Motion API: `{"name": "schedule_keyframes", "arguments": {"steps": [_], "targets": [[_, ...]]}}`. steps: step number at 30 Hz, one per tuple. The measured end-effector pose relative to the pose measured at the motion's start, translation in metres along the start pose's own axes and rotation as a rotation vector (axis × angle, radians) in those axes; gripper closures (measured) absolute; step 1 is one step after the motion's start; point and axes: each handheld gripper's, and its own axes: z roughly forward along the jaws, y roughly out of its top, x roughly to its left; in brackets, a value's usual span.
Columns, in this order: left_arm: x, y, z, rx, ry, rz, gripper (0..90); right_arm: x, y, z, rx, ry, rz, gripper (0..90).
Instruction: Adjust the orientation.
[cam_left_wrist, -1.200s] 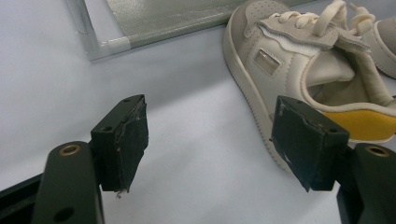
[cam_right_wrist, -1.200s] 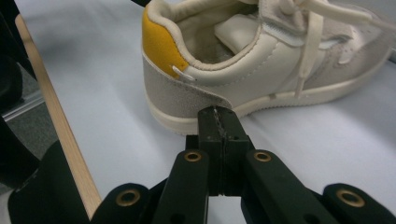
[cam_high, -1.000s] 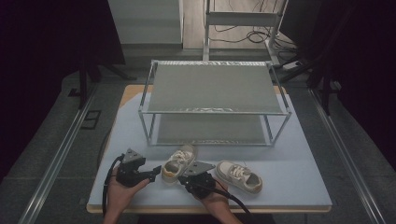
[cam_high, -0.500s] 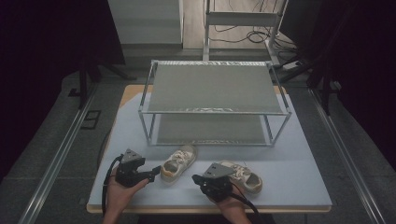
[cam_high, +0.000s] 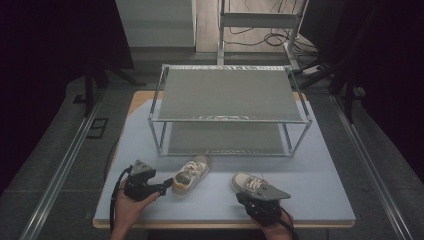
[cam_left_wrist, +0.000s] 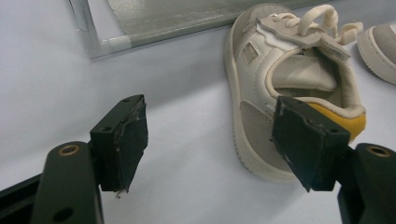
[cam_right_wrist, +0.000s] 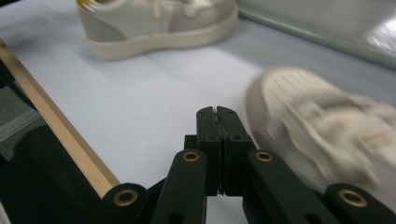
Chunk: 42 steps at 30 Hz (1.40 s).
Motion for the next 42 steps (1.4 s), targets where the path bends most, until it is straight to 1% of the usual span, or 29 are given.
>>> {"name": "schedule_keyframes", "arguments": {"steps": [2, 6, 12, 17, 20, 23, 25, 27, 29, 32, 34, 35, 36, 37, 38, 39, 40, 41, 42], "targets": [[0.000, 0.000, 0.000, -0.001, 0.001, 0.001, 26.9, -0.006, -0.008, -0.003, 0.005, -0.005, 0.019, 88.3], [0.000, 0.000, 0.000, -0.002, 0.000, 0.000, 26.9, -0.010, -0.008, -0.003, 0.002, -0.008, 0.029, 88.3], [0.000, -0.001, 0.001, 0.000, -0.001, -0.006, 26.9, -0.012, -0.008, -0.005, -0.002, -0.016, 0.031, 88.3], [0.000, -0.001, 0.000, -0.002, -0.004, -0.001, 26.9, -0.013, -0.007, -0.006, -0.007, -0.016, 0.032, 88.3], [-0.001, 0.000, 0.000, -0.004, -0.002, -0.004, 26.9, -0.009, -0.003, -0.002, -0.002, -0.031, 0.025, 88.4], [0.000, 0.000, 0.000, -0.005, -0.004, -0.006, 27.0, -0.005, 0.003, 0.005, 0.006, -0.047, 0.006, 88.4], [-0.001, -0.001, 0.000, -0.004, -0.005, -0.005, 26.9, -0.003, 0.009, 0.006, 0.012, -0.067, -0.009, 88.7], [-0.001, -0.001, -0.001, -0.002, -0.003, -0.002, 26.9, -0.001, 0.015, 0.004, 0.014, -0.054, -0.010, 89.0], [-0.001, -0.001, -0.001, -0.005, -0.008, -0.002, 26.9, 0.005, 0.021, -0.002, 0.009, -0.062, -0.035, 89.0], [-0.001, -0.001, -0.001, -0.005, -0.009, -0.002, 26.9, 0.005, 0.022, -0.003, 0.011, -0.062, -0.035, 89.0], [-0.001, -0.001, -0.001, -0.006, -0.008, -0.002, 26.9, 0.003, 0.018, -0.001, 0.021, -0.063, -0.028, 89.0], [-0.001, -0.001, -0.002, -0.007, -0.008, -0.003, 26.9, 0.001, 0.011, -0.004, 0.022, -0.059, -0.016, 88.9], [-0.001, -0.001, -0.002, -0.006, -0.008, -0.003, 26.9, 0.001, 0.011, -0.004, 0.022, -0.059, -0.016, 88.9], [0.000, -0.001, -0.003, -0.006, -0.006, -0.004, 26.9, -0.001, 0.007, -0.009, 0.016, -0.056, -0.013, 88.9], [0.000, -0.001, -0.003, -0.006, -0.006, -0.006, 26.9, -0.003, 0.003, -0.016, 0.006, -0.059, -0.009, 88.9], [0.001, -0.001, -0.003, -0.009, -0.007, -0.008, 26.9, -0.009, -0.004, -0.031, -0.008, -0.070, 0.010, 89.0], [0.001, -0.001, -0.003, -0.008, -0.005, -0.009, 26.9, -0.009, -0.004, -0.031, -0.008, -0.070, 0.010, 89.0], [0.002, -0.001, -0.002, -0.008, -0.005, -0.013, 26.9, -0.013, -0.011, -0.044, -0.017, -0.072, 0.024, 89.2], [0.002, -0.001, -0.002, -0.008, -0.005, -0.013, 26.9, -0.013, -0.011, -0.044, -0.017, -0.072, 0.024, 89.2]]}}
